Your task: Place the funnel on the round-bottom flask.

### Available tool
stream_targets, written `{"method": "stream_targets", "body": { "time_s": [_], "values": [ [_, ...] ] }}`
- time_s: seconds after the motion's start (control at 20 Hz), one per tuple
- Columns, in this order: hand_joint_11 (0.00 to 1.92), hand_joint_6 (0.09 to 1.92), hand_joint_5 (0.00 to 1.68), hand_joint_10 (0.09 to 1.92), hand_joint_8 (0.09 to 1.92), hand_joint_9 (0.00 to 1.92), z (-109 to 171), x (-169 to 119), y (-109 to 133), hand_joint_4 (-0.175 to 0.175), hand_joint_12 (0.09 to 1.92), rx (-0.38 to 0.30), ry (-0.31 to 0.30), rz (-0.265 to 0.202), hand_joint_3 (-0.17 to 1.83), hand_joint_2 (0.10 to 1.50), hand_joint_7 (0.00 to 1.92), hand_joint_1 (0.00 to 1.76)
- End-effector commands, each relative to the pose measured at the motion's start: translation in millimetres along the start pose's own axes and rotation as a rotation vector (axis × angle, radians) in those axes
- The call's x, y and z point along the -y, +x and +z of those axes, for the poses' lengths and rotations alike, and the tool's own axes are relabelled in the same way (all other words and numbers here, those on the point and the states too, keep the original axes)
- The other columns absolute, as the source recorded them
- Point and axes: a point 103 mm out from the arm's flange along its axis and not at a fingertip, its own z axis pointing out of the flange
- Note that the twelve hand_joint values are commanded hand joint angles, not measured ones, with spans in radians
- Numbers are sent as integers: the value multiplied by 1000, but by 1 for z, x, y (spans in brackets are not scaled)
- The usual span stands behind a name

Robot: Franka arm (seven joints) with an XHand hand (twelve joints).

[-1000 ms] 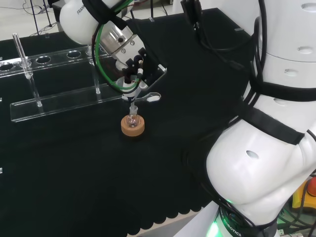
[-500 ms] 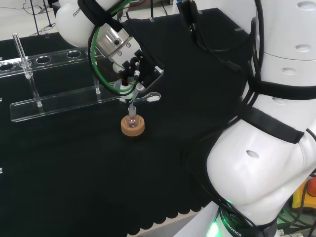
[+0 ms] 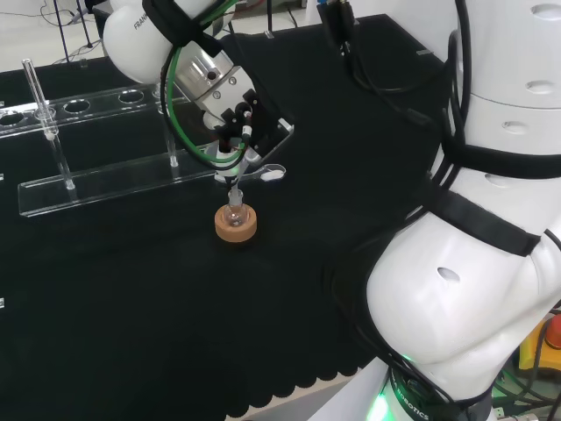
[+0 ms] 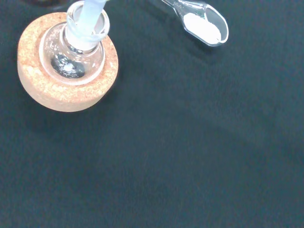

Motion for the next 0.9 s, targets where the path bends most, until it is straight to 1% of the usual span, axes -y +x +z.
{"method": "stream_targets", "body": {
  "time_s": [0.05, 0.2, 0.35, 0.55, 0.8, 0.9],
  "values": [
    [646, 433, 421, 454, 638, 777, 0, 0, 0, -38, 1240, -7, 17, -7, 674, 721, 485, 646],
    [617, 224, 350, 507, 672, 710, 0, 1, 0, -43, 1257, -17, 26, -13, 648, 675, 377, 620],
    [589, 104, 297, 539, 678, 643, -1, 2, -1, -40, 1269, -20, 13, -12, 612, 648, 279, 589],
    [565, 87, 266, 570, 676, 584, -2, 4, -2, -35, 1281, -22, 8, -15, 574, 632, 212, 557],
    [522, 87, 237, 597, 675, 517, -6, 10, -9, -32, 1302, -38, -69, -12, 499, 618, 189, 470],
    [493, 87, 231, 616, 677, 484, -9, 13, -12, -32, 1315, -45, -84, -9, 459, 624, 185, 440]
  ]
}}
